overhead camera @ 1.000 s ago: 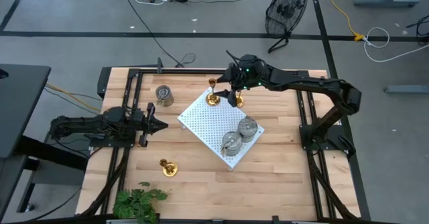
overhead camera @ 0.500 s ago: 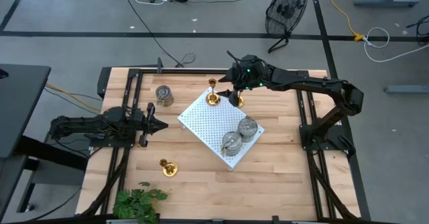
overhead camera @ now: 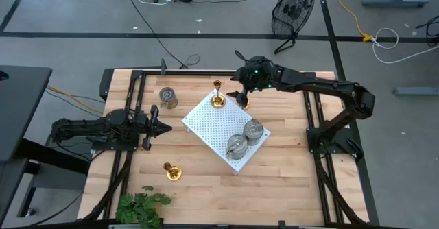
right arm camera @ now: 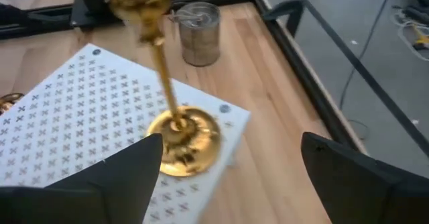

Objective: Pick & Place candle stick holders
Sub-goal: Put the top right gold candle holder on the shelf align with the other gold metal candle holder

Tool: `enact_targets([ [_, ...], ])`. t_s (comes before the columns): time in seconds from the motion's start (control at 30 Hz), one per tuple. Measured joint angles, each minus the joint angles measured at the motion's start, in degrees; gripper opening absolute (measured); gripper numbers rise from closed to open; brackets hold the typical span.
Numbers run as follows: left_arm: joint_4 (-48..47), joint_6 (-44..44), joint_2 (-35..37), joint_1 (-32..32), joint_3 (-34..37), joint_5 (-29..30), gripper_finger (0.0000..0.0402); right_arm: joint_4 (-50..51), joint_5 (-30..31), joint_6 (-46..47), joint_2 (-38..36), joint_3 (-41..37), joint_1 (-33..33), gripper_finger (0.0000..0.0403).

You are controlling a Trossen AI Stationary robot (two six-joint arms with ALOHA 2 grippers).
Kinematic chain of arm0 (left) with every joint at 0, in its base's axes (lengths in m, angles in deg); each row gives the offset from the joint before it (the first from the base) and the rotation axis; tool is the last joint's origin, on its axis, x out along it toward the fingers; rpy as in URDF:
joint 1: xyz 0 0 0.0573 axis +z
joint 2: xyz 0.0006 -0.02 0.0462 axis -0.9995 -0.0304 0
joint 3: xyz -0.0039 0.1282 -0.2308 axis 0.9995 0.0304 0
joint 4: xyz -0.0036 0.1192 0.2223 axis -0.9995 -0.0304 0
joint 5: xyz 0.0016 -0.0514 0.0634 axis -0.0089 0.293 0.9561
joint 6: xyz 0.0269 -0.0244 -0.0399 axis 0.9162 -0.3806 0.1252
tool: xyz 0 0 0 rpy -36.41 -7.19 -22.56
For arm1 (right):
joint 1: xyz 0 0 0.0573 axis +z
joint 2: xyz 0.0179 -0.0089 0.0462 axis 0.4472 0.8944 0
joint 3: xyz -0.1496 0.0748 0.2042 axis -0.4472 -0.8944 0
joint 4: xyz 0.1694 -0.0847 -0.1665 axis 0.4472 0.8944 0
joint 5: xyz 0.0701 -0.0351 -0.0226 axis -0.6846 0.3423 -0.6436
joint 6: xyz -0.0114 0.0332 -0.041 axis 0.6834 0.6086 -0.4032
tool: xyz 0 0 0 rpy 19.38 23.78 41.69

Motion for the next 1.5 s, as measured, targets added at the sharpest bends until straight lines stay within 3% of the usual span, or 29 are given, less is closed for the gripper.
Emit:
enact_targets([
  [0.47, 0.0, 0.0, 0.0, 0.0, 0.0, 0.0, 0.0025, 10.9, 2.4, -1.1, -3.3, 0.0, -5.9, 0.0356],
  [0.83, 0.0, 0.0, 0.0, 0.0, 0.0, 0.0, 0.0025, 11.7, 2.4, -2.6, -3.3, -5.8, -5.9, 0.0354],
  [1.17, 0.0, 0.0, 0.0, 0.0, 0.0, 0.0, 0.0025, 9.3, 2.4, -3.5, -3.3, -6.3, -5.9, 0.0352],
  [1.5, 0.0, 0.0, 0.0, 0.0, 0.0, 0.0, 0.0025, 8.9, 2.4, -3.5, -3.3, -6.3, -5.9, 0.0292],
])
